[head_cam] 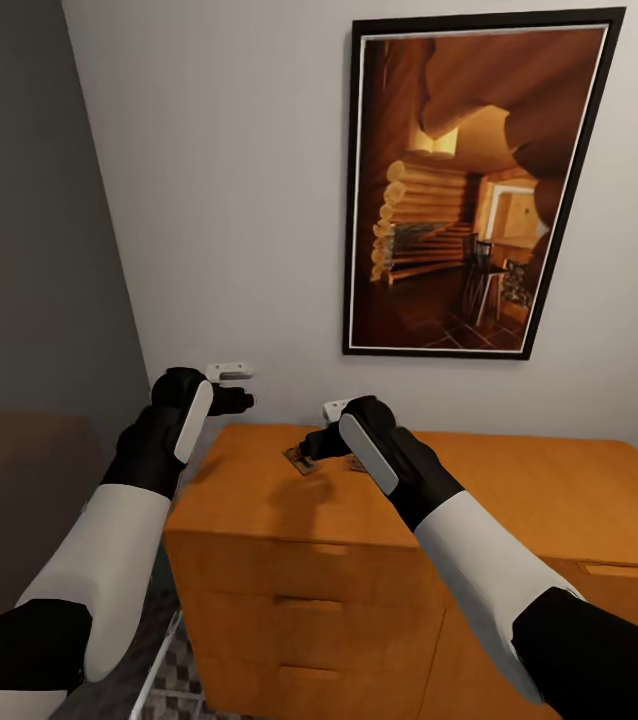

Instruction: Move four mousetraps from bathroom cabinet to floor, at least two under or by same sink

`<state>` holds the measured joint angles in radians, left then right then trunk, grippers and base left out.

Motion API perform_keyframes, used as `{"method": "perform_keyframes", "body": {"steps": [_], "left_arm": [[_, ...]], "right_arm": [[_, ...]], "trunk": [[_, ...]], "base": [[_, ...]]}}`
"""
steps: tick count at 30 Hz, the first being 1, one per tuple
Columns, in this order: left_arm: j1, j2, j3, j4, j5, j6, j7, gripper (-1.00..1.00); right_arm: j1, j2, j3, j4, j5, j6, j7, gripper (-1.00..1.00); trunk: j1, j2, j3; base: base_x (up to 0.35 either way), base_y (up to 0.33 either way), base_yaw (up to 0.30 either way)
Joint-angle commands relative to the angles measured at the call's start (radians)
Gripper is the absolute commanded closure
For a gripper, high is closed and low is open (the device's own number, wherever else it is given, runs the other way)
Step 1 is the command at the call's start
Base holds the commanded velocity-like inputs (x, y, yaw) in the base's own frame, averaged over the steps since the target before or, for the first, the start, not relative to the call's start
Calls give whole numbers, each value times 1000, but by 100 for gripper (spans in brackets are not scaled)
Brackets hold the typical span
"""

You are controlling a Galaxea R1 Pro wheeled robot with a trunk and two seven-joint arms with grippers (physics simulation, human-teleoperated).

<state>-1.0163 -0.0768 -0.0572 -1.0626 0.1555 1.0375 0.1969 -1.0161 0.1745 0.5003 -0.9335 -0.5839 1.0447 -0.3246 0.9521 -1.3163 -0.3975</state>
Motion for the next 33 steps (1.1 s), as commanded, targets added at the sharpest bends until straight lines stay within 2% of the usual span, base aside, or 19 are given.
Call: {"method": "perform_keyframes", "body": {"steps": [1, 10, 22, 33], "left_arm": [[-1, 0, -1, 0, 10, 3, 10, -100], [-1, 0, -1, 0, 11, 3, 10, -100], [-1, 0, -1, 0, 12, 3, 10, -100], [-1, -1, -1, 0, 13, 3, 10, -100]], "right_arm": [[-1, 0, 1, -1, -10, 2, -10, -100], [-1, 0, -1, -1, -9, 2, -11, -100], [-1, 0, -2, -2, 2, 2, -14, -100], [-1, 0, -2, -3, -6, 2, -14, -100]], "trunk": [[0, -1, -1], [0, -1, -1], [0, -1, -1], [0, -1, -1]], "base": [[0, 0, 259], [0, 0, 122], [0, 0, 16], [0, 0, 1]]}}
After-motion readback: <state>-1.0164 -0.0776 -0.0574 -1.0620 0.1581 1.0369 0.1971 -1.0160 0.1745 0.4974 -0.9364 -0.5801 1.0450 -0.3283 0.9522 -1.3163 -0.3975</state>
